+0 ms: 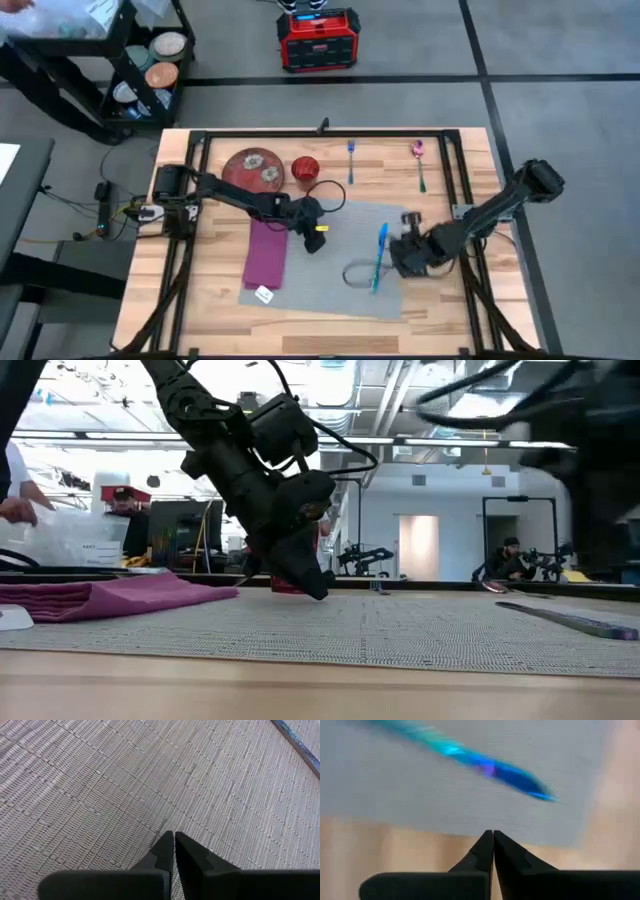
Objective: Set table place
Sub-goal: Put the blue spoon on the gray place mat beside the blue knife
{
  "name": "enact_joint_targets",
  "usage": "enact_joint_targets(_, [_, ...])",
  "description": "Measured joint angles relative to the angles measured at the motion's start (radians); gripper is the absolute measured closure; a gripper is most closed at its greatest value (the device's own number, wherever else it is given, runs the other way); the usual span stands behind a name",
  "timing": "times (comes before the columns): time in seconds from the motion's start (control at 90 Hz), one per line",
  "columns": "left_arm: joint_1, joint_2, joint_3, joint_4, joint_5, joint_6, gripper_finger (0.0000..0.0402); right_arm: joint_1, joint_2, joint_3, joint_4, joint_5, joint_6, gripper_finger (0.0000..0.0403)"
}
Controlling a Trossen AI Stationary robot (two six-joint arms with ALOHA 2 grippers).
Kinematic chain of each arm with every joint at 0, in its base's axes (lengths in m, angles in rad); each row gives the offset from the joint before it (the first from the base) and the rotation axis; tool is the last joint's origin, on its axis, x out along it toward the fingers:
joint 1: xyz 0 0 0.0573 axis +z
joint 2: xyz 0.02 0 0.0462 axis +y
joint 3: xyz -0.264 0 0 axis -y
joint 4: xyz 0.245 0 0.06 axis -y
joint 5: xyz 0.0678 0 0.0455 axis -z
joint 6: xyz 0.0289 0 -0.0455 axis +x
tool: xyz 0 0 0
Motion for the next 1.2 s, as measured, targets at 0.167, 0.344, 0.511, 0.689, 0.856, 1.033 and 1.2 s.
enact_joint_targets(0.167, [-0.001, -0.011, 0.035, -0.012, 0.092, -0.024, 0.0402, -0.317, -0.043, -0.076, 0.042, -0.110, 0.206, 0.0400])
enact_joint_targets(0.344, [0.010, -0.121, 0.192, -0.223, 0.155, 0.024, 0.0402, -0.637, -0.046, -0.113, 0.160, -0.303, 0.157, 0.0385])
enact_joint_targets(0.511, [0.033, -0.293, 0.448, -0.679, -0.152, 0.286, 0.0402, -0.814, -0.103, -0.100, 0.149, -0.252, -0.036, 0.0372])
enact_joint_targets(0.689, [0.104, -0.453, 0.564, -1.064, -0.565, 0.257, 0.0402, -1.045, -0.199, -0.099, 0.044, -0.253, -0.126, 0.0365])
enact_joint_targets(0.856, [0.203, -0.604, 0.468, -1.154, -0.560, 0.123, 0.0395, -1.248, -0.188, -0.098, 0.133, -0.387, -0.179, 0.0314])
enact_joint_targets(1.033, [0.259, -0.661, 0.322, -1.149, -0.510, 0.085, 0.0349, -1.378, -0.096, -0.098, 0.140, -0.394, -0.183, 0.0232])
enact_joint_targets(1.2, [0.263, -0.652, 0.191, -1.112, -0.465, 0.083, 0.0295, -1.393, -0.015, -0.082, 0.177, -0.398, -0.185, 0.0175])
